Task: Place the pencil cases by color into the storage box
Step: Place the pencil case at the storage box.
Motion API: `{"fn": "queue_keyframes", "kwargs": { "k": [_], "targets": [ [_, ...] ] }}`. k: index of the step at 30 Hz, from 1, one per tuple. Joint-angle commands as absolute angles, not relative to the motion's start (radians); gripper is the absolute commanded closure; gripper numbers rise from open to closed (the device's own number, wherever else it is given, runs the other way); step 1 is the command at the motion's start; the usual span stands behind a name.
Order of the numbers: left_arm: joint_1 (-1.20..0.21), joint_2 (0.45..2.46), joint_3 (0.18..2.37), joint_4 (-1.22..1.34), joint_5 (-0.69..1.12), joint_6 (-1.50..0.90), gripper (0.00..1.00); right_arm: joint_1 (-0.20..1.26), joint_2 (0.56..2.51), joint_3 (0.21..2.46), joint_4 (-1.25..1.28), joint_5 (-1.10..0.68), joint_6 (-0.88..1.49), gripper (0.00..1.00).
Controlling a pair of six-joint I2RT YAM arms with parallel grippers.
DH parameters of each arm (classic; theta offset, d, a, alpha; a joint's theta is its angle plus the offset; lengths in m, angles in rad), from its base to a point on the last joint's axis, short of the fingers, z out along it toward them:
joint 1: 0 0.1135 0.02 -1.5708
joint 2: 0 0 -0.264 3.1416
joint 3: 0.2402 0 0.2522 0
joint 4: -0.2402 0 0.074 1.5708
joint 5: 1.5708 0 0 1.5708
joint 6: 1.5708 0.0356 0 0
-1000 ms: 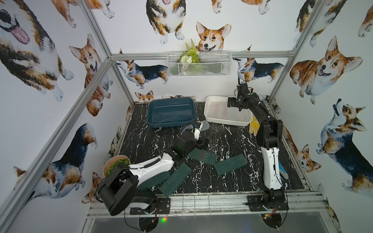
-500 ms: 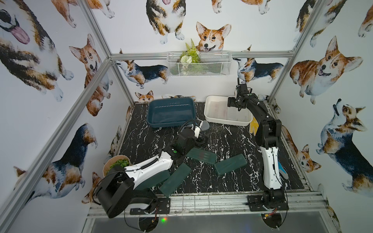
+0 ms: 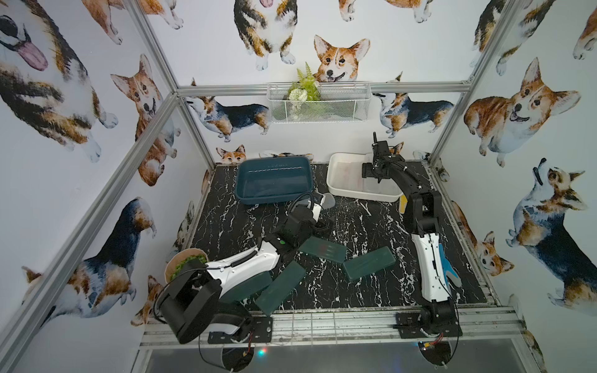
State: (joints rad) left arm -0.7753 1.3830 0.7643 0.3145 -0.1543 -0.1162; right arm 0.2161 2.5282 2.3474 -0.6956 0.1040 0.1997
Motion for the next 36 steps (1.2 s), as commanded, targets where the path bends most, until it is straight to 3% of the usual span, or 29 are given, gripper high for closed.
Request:
{"fn": "queue_keyframes", "kwargs": {
  "k": [1,3,7,24,26,31,36],
  "targets": [
    [-0.771,1.379,0.755,0.349,-0.148,-0.114,0.00,0.222,2.533,2.355,-0.715,0.128,0.189,0.25],
    [-0.768,1.376,0.749,0.351,-0.147,-0.117,0.00,0.223,2.529,2.354,-0.718,0.128,0.197,0.34],
    [-0.763,1.373,0.743,0.359,-0.142,-0.121,0.00,0.223,2.510,2.337,-0.715,0.124,0.211,0.40],
    [-0.756,1.388,0.739,0.382,-0.118,-0.131,0.00,0.224,2.484,2.302,-0.751,0.113,0.302,0.40],
    [-0.755,1.387,0.738,0.382,-0.117,-0.133,0.00,0.222,2.480,2.303,-0.754,0.113,0.309,0.38],
    [-0.754,1.384,0.742,0.376,-0.121,-0.132,0.00,0.221,2.454,2.298,-0.754,0.109,0.313,0.15],
    [-0.747,1.381,0.762,0.349,-0.142,-0.128,0.00,0.222,2.367,2.256,-0.723,0.130,0.274,0.10]
  ]
}}
